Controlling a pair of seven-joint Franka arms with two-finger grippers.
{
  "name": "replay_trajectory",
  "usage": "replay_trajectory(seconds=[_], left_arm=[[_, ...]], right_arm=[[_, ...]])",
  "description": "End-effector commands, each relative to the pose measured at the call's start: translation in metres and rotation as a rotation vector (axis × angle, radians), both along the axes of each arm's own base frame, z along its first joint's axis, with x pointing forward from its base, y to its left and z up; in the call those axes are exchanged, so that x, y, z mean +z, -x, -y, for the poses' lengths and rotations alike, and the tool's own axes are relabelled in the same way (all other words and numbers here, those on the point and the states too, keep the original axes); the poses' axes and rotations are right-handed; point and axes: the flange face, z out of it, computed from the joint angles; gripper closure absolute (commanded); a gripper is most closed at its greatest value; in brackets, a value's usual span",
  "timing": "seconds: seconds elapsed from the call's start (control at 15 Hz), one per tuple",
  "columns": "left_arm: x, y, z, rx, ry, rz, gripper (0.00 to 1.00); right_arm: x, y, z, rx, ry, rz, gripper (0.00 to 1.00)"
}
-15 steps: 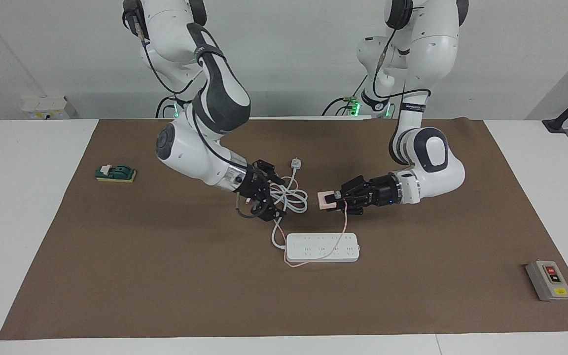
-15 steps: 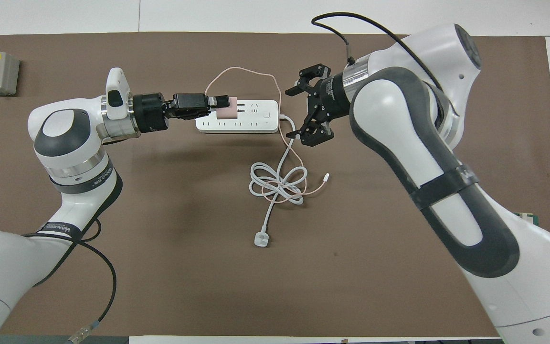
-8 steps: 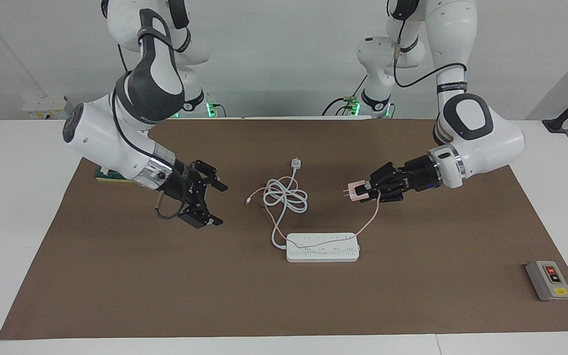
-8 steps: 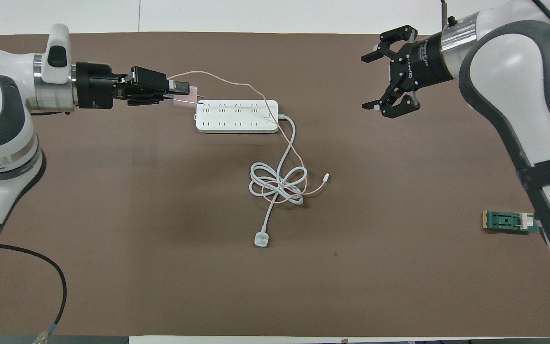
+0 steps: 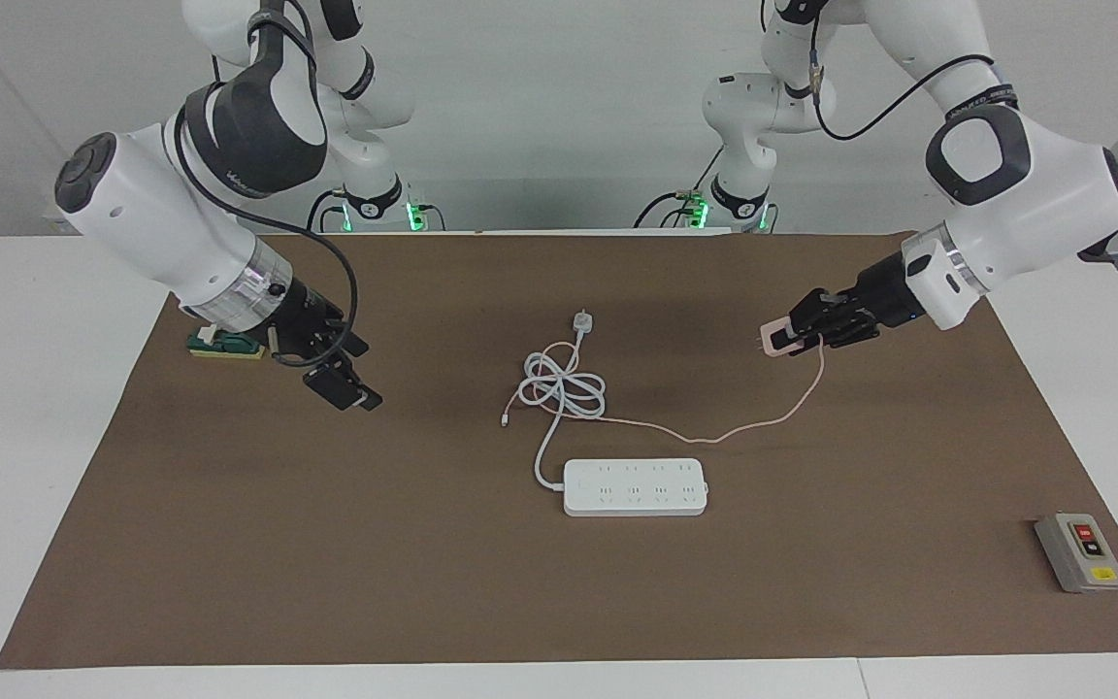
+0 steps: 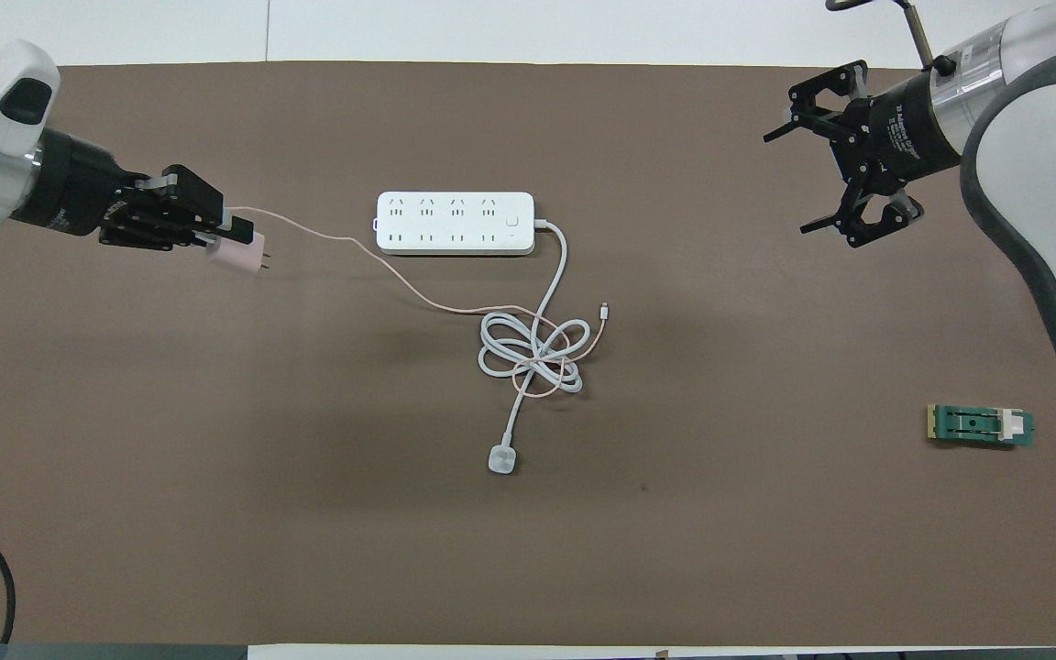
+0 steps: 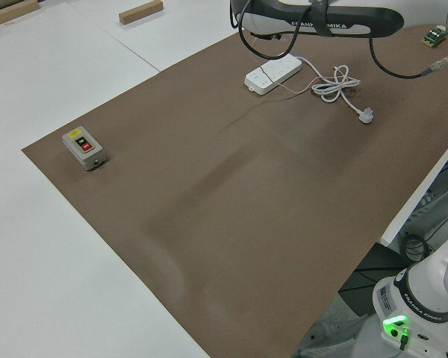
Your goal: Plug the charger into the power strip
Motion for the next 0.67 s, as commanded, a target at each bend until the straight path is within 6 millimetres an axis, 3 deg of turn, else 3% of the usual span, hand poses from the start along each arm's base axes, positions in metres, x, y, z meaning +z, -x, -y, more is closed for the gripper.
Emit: replay_trajectory(seconds=[0.0,0.2,0.47,0.6], left_arm=[[0.028,0.014,-0.003,0.063,-0.138,-0.135,1.00],[0.044,0.029,-0.010,0.115,-0.218,-0.178,1.00],[0.051,0.032,-0.026,0.131,-0.332,-0.138,1.00],[0.066,0.036,-0.031,0.144,-0.442,-0.073,1.00]], right_arm=[[0.012,0.013,0.014,0.205,0.063,0.058,0.00],[0.029,0.024,0.026,0.443,0.158,0.130,0.00],[0.059,0.048,0.041,0.787,0.251,0.196,0.00],[0.076,0.062,0.059,0.925,0.281,0.224,0.00]])
